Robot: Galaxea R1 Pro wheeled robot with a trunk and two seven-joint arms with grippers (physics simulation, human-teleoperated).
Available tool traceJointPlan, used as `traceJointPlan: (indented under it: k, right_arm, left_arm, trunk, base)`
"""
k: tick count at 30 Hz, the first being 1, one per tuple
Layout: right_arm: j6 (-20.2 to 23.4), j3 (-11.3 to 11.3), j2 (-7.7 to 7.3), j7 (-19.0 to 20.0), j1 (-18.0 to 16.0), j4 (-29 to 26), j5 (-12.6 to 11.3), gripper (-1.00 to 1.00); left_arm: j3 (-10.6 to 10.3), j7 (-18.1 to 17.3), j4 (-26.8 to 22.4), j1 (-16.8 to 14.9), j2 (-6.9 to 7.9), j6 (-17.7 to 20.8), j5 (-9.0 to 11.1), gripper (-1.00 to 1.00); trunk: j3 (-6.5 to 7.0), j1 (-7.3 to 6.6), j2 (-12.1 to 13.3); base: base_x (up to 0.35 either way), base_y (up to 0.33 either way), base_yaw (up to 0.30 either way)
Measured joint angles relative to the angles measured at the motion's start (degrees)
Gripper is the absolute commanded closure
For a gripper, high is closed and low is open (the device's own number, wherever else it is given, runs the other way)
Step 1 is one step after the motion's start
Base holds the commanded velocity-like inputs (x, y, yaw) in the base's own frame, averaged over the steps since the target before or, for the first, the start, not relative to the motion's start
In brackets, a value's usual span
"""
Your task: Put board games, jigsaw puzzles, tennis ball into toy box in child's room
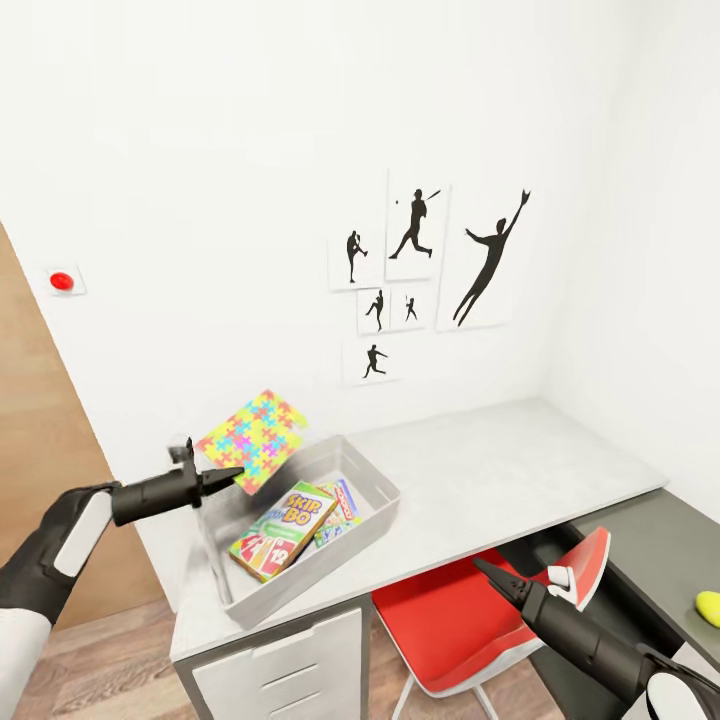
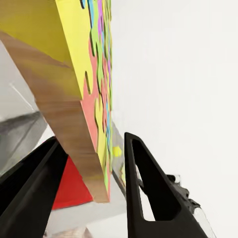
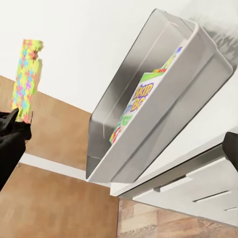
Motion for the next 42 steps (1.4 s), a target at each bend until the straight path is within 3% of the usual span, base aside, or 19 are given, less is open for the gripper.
traceJointPlan:
  k: [2,6,8,12,19,29,42]
  right_arm:
    - [0.0,0.0,0.0,0.0,0.0,0.0,0.0,-1.0]
    - [0.0,0.0,-0.04,0.0,0.0,0.0,0.0,-1.0]
    - [0.0,0.0,0.03,0.0,0.0,0.0,0.0,-1.0]
    - [0.0,0.0,0.02,0.0,0.0,0.0,0.0,-1.0]
    - [0.1,-0.1,-0.16,0.3,0.0,0.0,0.0,-1.0]
    - [0.3,-0.1,-0.26,0.3,0.0,0.0,0.0,-1.0]
    - [0.3,-0.1,-0.26,0.4,0.0,0.0,0.0,-1.0]
  left_arm:
    - [-1.7,0.0,7.6,-5.3,-0.22,0.1,-3.1,1.0]
    - [-3.4,0.3,19.4,-13.3,-1.69,0.2,-6.6,1.0]
    - [-3.8,1.3,22.0,-15.0,-2.75,0.2,-8.3,1.0]
    - [-4.2,7.2,25.6,-17.0,-6.94,0.2,-11.9,1.0]
    - [-4.2,9.4,31.2,-17.4,-10.14,0.2,-12.5,1.0]
    - [-4.3,12.5,36.5,-17.4,-10.31,0.1,-12.6,1.0]
    - [-4.0,17.8,36.9,-17.4,-10.39,-0.2,-12.0,1.0]
  trunk:
    - [0.0,0.0,0.0]
    - [0.0,-0.01,0.0]
    - [-0.01,-0.01,0.0]
    - [-0.01,-0.01,0.0]
    - [-0.01,-0.01,0.0]
    - [-0.01,-0.01,0.0]
    - [-0.01,-0.01,0.0]
  base:
    - [0.0,0.0,0.0]
    - [0.0,0.0,0.0]
    - [0.0,0.0,0.0]
    - [0.0,0.0,0.0]
    - [0.0,0.0,0.0]
    - [0.0,0.0,0.0]
    - [0.0,0.0,0.0]
